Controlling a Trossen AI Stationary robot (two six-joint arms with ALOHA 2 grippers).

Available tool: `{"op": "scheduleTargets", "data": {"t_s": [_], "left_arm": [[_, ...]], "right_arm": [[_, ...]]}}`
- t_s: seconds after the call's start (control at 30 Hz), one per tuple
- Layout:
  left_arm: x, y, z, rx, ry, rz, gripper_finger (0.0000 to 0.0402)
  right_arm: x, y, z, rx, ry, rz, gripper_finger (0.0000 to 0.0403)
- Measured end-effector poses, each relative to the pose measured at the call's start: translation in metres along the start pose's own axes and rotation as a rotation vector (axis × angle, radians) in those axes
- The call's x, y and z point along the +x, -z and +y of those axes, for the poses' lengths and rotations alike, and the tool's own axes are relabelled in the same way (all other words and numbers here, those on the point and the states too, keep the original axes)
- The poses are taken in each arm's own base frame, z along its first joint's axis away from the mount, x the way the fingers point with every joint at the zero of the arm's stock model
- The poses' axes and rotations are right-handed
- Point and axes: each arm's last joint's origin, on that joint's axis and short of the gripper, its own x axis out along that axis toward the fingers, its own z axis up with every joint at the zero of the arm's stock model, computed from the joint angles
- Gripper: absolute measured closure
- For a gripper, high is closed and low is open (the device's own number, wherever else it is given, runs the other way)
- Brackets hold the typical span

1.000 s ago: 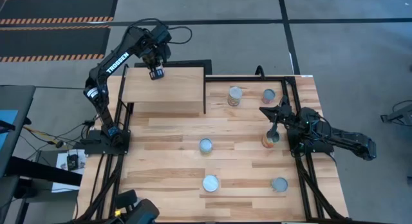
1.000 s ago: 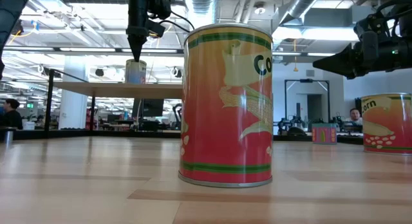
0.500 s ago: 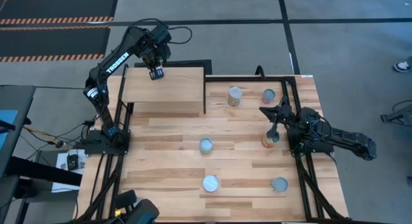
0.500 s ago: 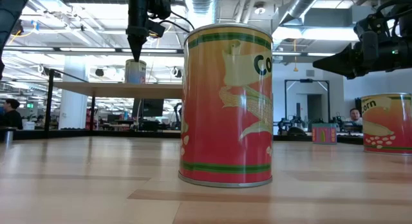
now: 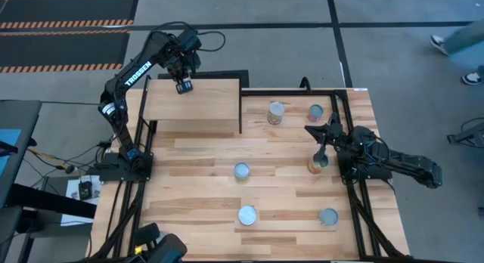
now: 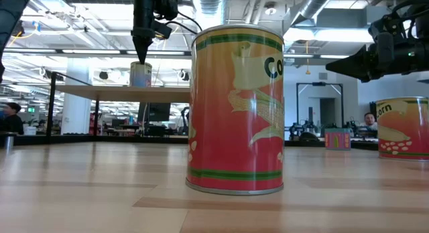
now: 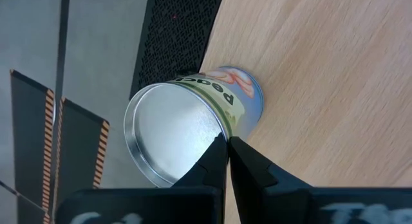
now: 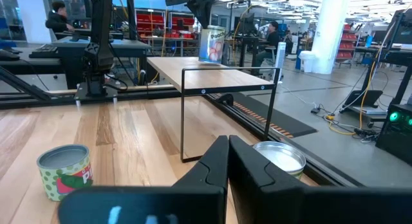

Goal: Pick and place cans onto a shelf
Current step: Put the left light blue can on the shelf, then put the light green can on the shelf

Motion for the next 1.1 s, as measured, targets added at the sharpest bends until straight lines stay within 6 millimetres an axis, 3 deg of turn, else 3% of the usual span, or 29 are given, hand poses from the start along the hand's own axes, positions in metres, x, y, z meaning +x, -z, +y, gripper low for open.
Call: {"op": "scheduleTargets", "data": {"t_s": [1.1], "left_arm": [[-0.0055, 0.0023, -0.0032, -0.024, 0.017, -0.019, 0.0387]], "right_arm": [[0.0, 0.0, 0.0, 0.0, 0.0, 0.0, 0.0369]]}}
